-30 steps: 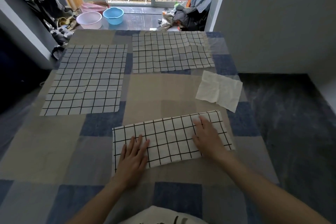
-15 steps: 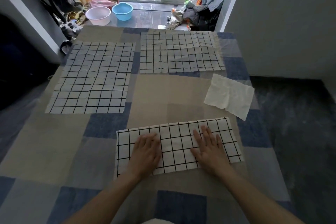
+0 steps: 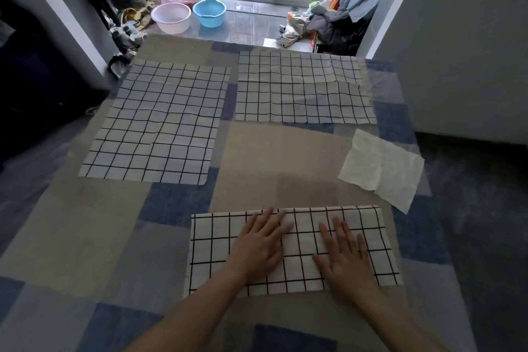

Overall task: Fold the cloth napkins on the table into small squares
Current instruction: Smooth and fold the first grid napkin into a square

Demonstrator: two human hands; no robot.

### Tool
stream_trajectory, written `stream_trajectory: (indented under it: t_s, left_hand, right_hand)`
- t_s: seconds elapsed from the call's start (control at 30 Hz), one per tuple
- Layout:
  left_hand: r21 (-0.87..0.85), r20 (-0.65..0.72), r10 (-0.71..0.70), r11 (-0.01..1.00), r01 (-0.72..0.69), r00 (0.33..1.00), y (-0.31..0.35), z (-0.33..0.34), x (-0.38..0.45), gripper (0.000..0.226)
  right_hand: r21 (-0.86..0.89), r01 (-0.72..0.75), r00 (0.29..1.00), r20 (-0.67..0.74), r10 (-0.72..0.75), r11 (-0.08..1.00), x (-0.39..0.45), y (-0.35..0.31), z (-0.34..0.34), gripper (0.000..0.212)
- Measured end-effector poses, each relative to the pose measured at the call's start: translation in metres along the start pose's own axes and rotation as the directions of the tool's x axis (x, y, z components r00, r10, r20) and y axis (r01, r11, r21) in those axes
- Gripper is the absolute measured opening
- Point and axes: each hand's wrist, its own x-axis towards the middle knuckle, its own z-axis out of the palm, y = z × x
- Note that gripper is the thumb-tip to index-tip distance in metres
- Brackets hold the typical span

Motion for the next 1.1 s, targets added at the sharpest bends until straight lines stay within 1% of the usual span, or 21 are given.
stream_trajectory:
  t_s: [0.17, 0.37, 0.5, 0.83, 0.93, 1.0, 1.07, 1.1]
  left_hand:
    - [0.015, -0.048, -0.106, 0.994, 0.106, 0.993, -0.034, 0.001, -0.026, 0.052]
    - [0.002, -0.069, -0.268, 0.963, 0.269, 0.961, -0.059, -0.003, -0.064, 0.055]
    - [0.03, -0.072, -0.33, 0.942, 0.333, 0.941, -0.066, -0.006, -0.081, 0.057]
    - [0.084, -0.045, -0.326, 0.941, 0.329, 0.944, -0.066, -0.007, -0.081, 0.06]
    - [0.065, -0.039, -0.318, 0.945, 0.32, 0.947, -0.068, -0.007, -0.08, 0.06]
    - [0.069, -0.035, -0.319, 0.945, 0.32, 0.947, -0.069, -0.006, -0.08, 0.06]
    - [0.05, -0.037, -0.311, 0.949, 0.313, 0.95, -0.069, -0.006, -0.081, 0.06]
    - [0.041, -0.04, -0.305, 0.951, 0.307, 0.951, -0.07, -0.006, -0.081, 0.06]
  right_hand:
    - [-0.006, 0.013, 0.999, 0.034, -0.012, 1.0, 0.002, 0.002, -0.002, 0.074]
    - [0.006, 0.023, 0.997, 0.069, -0.023, 1.0, 0.002, 0.001, -0.007, 0.077]
    - [-0.005, 0.015, 0.995, 0.102, -0.014, 1.0, 0.004, 0.001, -0.008, 0.079]
    - [-0.034, -0.01, 0.999, 0.045, 0.012, 0.999, 0.004, 0.0, -0.004, 0.078]
    - [-0.014, -0.015, 1.0, 0.014, 0.015, 1.0, 0.005, 0.002, 0.001, 0.077]
    - [-0.021, -0.023, 0.999, 0.022, 0.023, 1.0, 0.005, 0.001, 0.0, 0.078]
    - [-0.027, -0.029, 0.997, 0.069, 0.031, 0.999, 0.006, -0.001, -0.004, 0.081]
    - [0.001, -0.063, 0.996, 0.066, 0.063, 0.998, 0.007, -0.005, -0.008, 0.083]
